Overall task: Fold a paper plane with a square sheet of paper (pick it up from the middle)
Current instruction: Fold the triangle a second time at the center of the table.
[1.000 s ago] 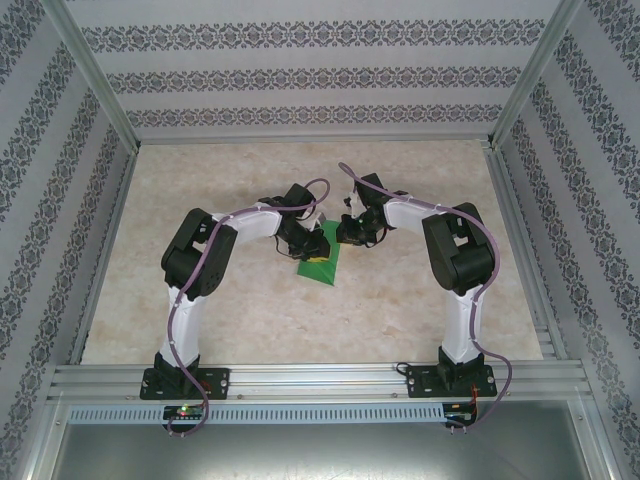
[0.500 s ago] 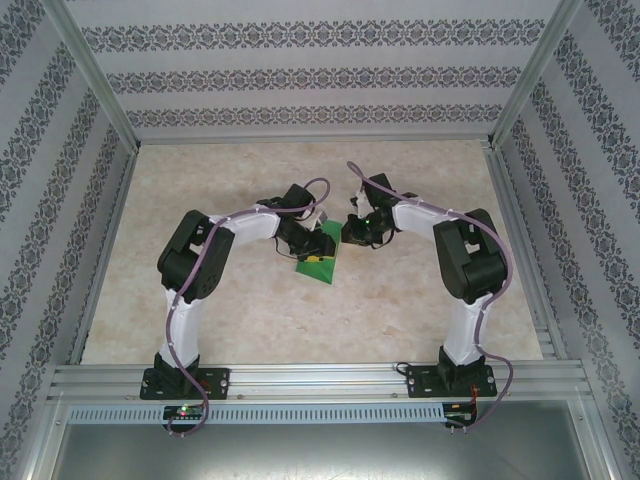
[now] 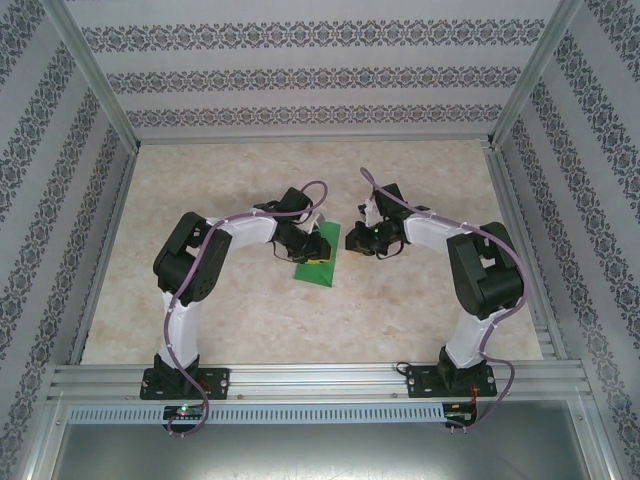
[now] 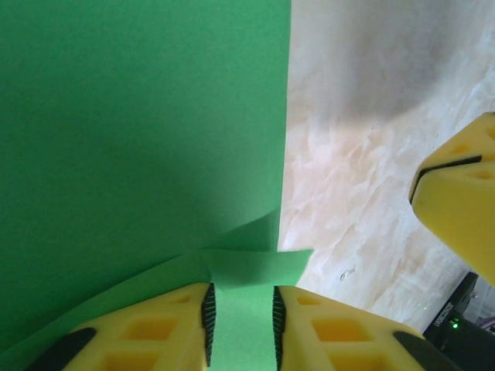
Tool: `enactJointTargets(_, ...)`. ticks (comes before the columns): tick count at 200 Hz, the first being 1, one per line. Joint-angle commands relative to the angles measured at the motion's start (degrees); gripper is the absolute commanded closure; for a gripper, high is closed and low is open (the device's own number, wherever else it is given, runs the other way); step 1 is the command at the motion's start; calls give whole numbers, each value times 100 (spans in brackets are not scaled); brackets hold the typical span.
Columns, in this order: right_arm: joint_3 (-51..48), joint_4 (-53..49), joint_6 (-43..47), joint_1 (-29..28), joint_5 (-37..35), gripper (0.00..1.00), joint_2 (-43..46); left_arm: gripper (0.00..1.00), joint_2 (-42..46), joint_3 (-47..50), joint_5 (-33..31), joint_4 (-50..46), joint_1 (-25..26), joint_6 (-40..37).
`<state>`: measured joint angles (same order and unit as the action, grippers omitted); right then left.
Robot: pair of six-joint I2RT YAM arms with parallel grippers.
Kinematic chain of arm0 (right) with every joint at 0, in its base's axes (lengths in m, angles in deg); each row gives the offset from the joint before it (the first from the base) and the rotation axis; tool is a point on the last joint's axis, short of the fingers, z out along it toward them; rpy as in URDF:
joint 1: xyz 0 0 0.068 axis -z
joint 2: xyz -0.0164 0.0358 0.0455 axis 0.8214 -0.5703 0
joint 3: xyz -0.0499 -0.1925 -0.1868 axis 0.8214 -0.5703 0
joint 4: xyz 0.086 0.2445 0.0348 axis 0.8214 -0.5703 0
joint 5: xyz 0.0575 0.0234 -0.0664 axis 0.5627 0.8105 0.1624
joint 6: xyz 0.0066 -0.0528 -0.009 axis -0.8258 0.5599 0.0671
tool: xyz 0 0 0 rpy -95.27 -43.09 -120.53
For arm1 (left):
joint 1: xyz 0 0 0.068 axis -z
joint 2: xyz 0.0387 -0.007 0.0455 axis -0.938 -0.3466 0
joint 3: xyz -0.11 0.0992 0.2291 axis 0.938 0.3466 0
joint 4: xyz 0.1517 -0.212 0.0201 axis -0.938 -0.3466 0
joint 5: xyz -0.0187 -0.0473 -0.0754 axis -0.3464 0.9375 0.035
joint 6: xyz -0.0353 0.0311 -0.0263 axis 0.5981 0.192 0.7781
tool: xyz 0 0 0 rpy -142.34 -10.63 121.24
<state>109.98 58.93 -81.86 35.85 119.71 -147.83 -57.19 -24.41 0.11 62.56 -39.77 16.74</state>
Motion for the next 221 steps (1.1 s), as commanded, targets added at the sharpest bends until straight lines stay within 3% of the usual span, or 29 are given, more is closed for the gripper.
enactJointTargets(1,-167,326,-268,-91,327,88,177,75,232,73,-5,143,10,4)
enactJointTargets(18,-204,433,-370,-195,382,88,158,80,227,65,-9,110,10,-35)
enactJointTargets(145,-6,781,-611,-530,427,91,-484,81,236,169,-163,-18,-49,-142)
enactJointTargets(221,273,295,-239,-537,28,91,-803,81,309,240,178,247,-113,39)
